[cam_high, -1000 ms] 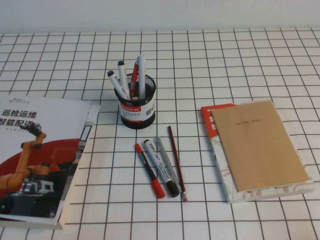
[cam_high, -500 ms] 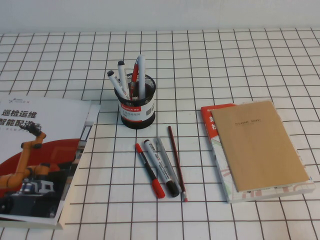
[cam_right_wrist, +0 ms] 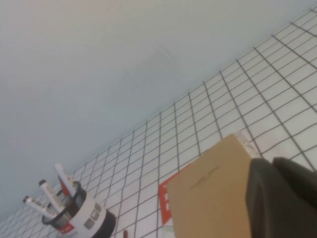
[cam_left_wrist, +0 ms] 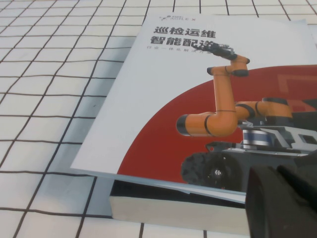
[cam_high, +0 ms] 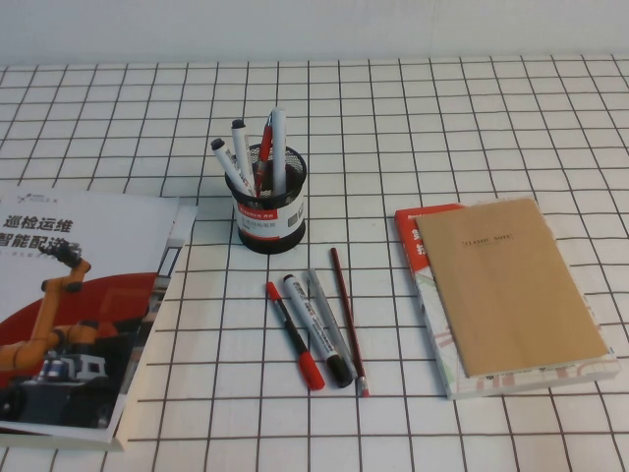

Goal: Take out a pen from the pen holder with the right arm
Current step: 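Take a marker out of the pen holder and lay it on the table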

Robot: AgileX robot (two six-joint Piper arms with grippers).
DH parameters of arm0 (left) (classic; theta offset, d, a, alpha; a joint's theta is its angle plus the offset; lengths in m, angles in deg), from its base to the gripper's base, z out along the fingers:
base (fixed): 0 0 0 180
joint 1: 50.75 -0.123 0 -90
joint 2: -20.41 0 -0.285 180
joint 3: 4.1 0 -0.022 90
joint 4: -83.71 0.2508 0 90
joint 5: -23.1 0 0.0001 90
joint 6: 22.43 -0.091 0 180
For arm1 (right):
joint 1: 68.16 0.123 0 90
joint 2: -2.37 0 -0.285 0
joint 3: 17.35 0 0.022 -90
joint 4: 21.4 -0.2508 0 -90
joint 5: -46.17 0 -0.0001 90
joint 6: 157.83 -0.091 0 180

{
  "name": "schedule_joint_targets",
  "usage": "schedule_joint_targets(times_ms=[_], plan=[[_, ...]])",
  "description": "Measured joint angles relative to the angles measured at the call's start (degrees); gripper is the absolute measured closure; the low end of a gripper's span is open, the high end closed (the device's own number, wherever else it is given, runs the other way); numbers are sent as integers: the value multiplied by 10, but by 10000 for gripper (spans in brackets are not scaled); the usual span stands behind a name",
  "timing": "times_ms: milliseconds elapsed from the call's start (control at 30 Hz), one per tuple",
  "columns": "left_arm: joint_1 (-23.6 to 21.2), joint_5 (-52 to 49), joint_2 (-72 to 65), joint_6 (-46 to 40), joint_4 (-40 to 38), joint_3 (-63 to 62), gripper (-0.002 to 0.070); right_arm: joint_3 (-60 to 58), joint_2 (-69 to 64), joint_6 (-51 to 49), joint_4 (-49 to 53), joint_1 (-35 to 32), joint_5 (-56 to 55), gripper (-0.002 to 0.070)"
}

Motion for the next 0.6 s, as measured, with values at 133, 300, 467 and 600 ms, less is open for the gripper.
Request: schedule_joint_targets(times_ms=[133, 300, 467, 600], plan=[[0, 0, 0, 0, 0, 0, 678, 48, -57, 0, -2, 0, 50, 692], [0, 0, 0, 0, 0, 0, 678, 143, -203, 26, 24, 0, 135, 692], [0, 0, 0, 0, 0, 0, 678, 233, -363, 92, 29, 0, 172, 692], [0, 0, 0, 0, 0, 0, 678, 303, -477, 147, 21, 0, 189, 693]])
